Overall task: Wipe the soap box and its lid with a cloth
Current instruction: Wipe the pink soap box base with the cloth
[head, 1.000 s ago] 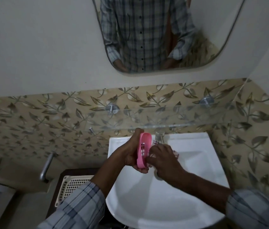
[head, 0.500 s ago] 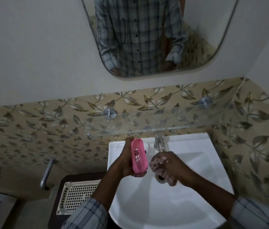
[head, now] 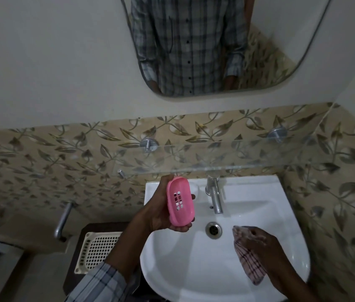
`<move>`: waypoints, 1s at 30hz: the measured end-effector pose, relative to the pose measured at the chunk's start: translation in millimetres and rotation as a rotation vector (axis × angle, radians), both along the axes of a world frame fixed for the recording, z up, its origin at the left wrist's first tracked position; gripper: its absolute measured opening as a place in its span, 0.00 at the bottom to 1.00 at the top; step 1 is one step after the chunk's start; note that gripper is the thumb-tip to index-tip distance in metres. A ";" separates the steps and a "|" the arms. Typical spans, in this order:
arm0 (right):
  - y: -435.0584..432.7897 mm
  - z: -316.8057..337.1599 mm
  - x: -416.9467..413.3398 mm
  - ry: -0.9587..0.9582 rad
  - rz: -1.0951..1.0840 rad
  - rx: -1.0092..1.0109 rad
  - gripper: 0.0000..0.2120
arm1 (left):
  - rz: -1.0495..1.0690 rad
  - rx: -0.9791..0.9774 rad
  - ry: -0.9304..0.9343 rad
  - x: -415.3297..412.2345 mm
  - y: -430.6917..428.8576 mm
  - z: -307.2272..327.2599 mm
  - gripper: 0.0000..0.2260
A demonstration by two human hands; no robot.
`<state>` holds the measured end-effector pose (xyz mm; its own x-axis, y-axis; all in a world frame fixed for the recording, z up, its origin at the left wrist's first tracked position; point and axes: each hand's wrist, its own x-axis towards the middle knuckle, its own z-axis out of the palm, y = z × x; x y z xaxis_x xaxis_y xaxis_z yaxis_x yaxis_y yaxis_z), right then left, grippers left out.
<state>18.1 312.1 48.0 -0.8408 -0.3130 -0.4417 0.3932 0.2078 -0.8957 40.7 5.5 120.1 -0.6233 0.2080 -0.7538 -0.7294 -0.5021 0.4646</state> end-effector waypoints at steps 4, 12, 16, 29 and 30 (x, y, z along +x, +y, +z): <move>-29.3 32.3 0.6 0.586 0.234 0.175 0.13 | -0.091 -0.102 -0.041 -5.6 7.9 7.6 0.43; -88.0 44.1 -5.2 1.514 0.432 0.569 0.14 | -0.178 -0.222 -0.050 -8.7 24.7 15.9 0.40; -111.1 39.7 19.3 1.013 0.559 0.652 0.06 | 0.037 -0.287 0.067 -1.1 37.5 -6.0 0.39; -58.2 46.7 -44.4 -0.096 -0.154 -0.199 0.11 | 0.573 0.420 0.214 26.6 23.3 -56.2 0.42; -61.1 44.7 -41.9 -0.005 -0.164 -0.157 0.11 | 0.623 0.367 0.183 24.8 25.9 -57.8 0.41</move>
<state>-23.7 251.1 92.7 -0.8840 -0.2375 -0.4026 0.4149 -0.0016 -0.9099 65.4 31.4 62.3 -0.8170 -0.0066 -0.5766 -0.1859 -0.9435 0.2742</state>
